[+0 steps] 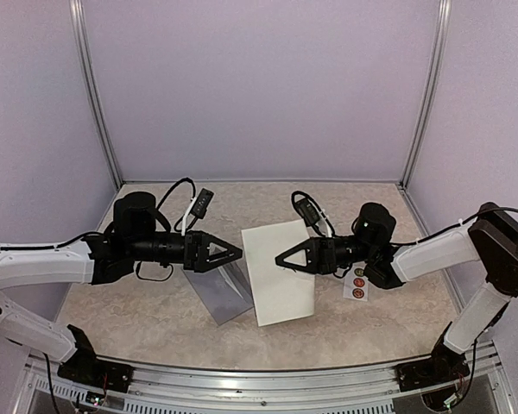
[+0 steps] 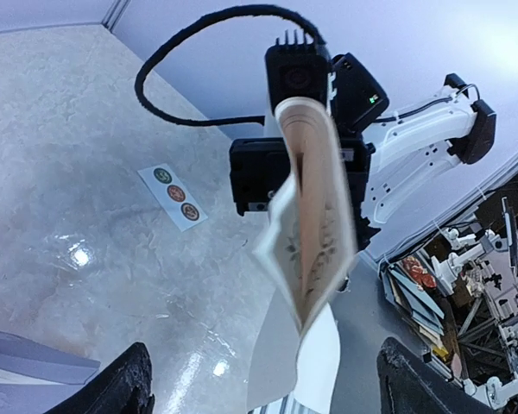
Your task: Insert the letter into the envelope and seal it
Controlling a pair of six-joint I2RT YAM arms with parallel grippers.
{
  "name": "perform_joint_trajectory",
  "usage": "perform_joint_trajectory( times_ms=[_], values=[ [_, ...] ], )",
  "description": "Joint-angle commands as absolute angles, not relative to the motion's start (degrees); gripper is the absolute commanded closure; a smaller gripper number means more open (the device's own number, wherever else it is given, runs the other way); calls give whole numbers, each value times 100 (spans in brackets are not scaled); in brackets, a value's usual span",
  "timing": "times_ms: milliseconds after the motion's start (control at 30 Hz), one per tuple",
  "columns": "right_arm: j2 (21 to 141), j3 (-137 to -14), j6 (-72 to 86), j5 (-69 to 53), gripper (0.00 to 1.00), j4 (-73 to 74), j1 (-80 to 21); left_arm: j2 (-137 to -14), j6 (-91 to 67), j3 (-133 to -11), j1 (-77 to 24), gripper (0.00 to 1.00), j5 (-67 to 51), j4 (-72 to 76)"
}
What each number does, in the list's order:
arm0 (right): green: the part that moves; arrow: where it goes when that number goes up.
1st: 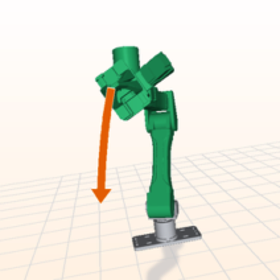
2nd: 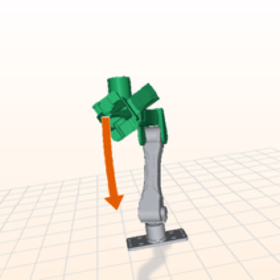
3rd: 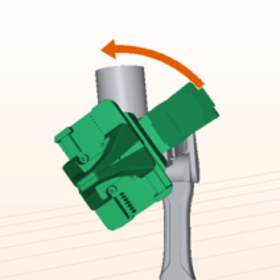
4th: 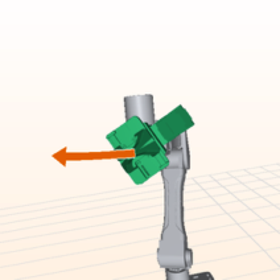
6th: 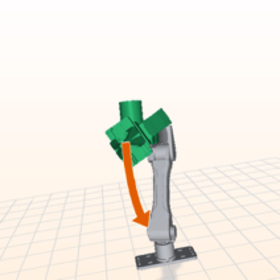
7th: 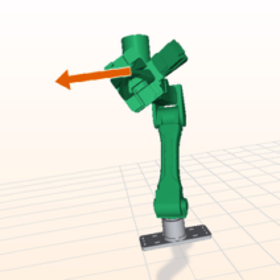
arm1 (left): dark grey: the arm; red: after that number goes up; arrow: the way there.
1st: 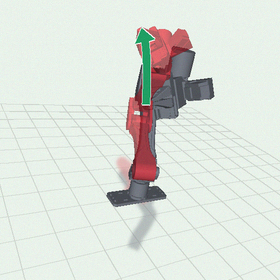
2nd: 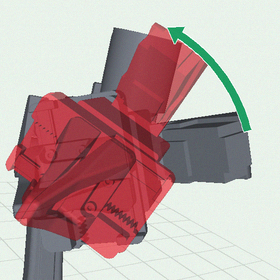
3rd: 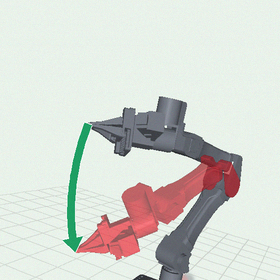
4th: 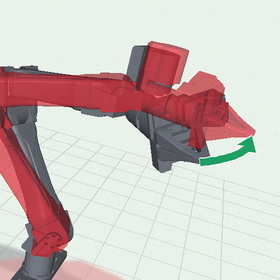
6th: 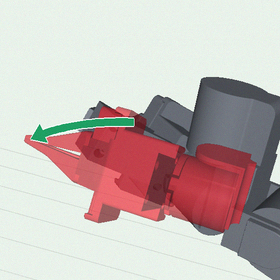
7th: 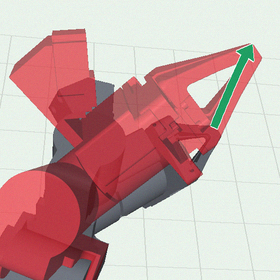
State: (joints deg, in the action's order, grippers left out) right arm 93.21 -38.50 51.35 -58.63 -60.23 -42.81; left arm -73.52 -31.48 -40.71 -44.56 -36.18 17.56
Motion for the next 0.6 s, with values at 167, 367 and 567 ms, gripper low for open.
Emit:
perform_joint_trajectory(
  times_ms=[167,367,567],
  values=[
    [9206,-3870,5125,-5901,100,-6141,-4341,-7412,-3286,-4173,-4759,8,-3724,2357],
    [9129,-3875,5010,-5916,100,-5959,-4336,-7917,-3341,-4515,-5003,26,-3773,2527],
    [8934,-3792,4869,-5813,90,-5669,-4339,-8220,-3704,-4409,-5091,100,-3552,3112]
  ],
)
